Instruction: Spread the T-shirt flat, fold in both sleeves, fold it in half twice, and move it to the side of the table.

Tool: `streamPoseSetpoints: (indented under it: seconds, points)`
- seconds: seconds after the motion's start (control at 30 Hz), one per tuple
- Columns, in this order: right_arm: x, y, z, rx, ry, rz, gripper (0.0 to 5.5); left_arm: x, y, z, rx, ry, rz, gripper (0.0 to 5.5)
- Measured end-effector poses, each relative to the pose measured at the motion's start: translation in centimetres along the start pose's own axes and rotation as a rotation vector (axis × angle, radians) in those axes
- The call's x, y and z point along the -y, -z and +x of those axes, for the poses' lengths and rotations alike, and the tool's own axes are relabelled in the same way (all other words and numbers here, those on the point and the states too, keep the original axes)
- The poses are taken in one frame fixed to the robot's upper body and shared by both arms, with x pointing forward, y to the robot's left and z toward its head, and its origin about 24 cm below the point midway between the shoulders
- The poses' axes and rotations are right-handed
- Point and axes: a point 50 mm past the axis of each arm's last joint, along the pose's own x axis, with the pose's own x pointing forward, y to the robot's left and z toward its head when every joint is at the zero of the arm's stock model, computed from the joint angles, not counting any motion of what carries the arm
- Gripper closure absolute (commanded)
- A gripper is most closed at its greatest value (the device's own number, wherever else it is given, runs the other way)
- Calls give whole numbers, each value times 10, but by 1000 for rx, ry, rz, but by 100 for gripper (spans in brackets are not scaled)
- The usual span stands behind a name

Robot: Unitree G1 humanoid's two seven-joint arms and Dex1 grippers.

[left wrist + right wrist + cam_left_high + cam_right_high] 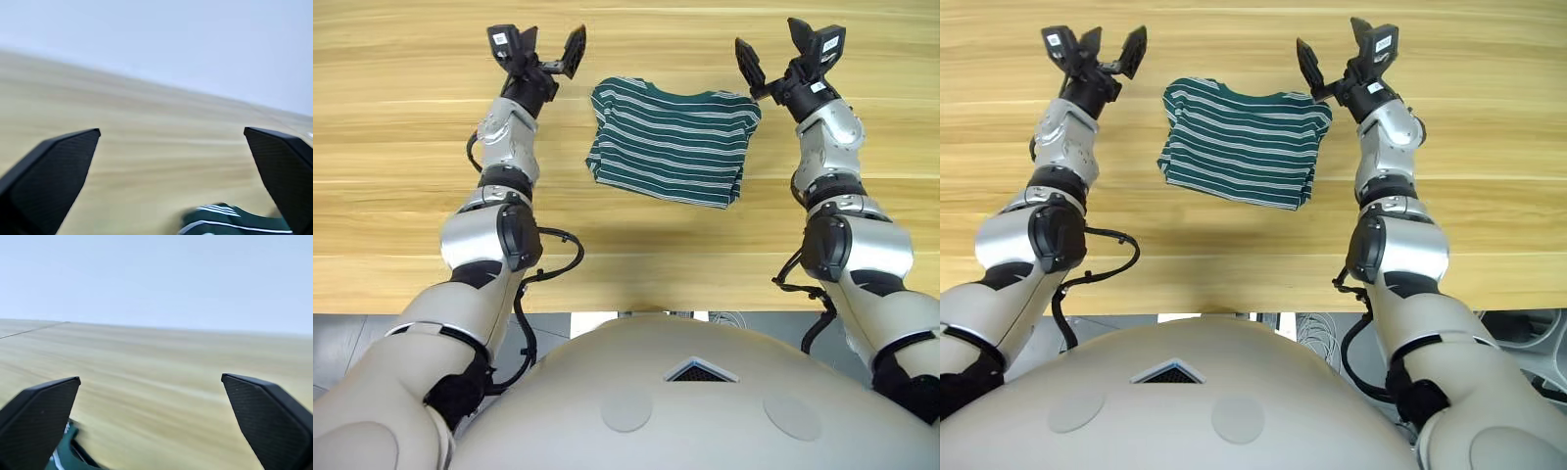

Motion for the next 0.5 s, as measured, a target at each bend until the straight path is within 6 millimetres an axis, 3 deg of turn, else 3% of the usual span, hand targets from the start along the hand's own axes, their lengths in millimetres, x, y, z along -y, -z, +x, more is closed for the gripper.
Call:
streamPoseSetpoints:
  seconds: [0.1, 0.23, 0.4, 0.5]
  points:
    - [-55, 27, 11, -85, -177, 16, 10, -19, 0, -34, 60, -62, 123, 12]
    - [-114, 43, 30, -210, -311, -14, 10, -35, -17, -63, 190, -149, 199, 12]
    - [-138, 57, 42, -379, -242, 67, 10, -32, -18, -85, 216, -170, 243, 12]
    - [-150, 68, 42, -495, -212, 104, 10, -23, -19, -86, 227, -141, 255, 12]
